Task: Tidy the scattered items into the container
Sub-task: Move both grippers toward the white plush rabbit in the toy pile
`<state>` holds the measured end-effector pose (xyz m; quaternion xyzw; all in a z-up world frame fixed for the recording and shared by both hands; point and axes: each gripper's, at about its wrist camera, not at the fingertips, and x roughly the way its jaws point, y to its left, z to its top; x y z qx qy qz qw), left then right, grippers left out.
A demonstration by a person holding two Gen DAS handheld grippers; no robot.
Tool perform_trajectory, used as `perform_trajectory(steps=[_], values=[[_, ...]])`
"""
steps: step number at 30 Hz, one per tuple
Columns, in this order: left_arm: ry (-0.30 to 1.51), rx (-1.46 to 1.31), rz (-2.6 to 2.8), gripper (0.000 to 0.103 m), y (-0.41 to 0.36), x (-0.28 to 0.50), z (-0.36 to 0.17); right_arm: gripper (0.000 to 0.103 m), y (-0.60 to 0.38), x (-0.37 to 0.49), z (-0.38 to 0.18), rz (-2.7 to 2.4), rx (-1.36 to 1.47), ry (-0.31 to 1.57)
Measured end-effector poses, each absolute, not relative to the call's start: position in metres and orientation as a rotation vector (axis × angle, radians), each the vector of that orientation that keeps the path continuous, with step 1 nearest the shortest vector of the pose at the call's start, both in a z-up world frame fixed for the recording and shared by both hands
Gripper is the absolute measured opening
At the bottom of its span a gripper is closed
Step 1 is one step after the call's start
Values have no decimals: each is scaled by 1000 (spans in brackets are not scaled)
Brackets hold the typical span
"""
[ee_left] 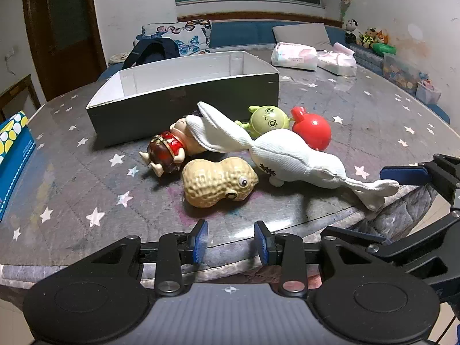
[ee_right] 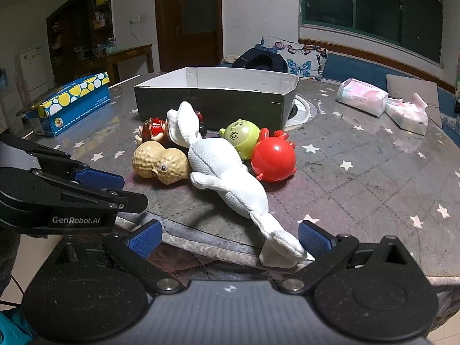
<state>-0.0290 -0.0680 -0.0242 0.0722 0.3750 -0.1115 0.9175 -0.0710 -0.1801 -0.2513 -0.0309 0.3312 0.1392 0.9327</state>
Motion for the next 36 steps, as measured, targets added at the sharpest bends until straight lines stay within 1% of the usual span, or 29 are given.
perform_trajectory(steps=[36], values=[[781, 192, -275, 37, -82, -26, -25, 101, -188, -66, -259, 271, -54, 714]])
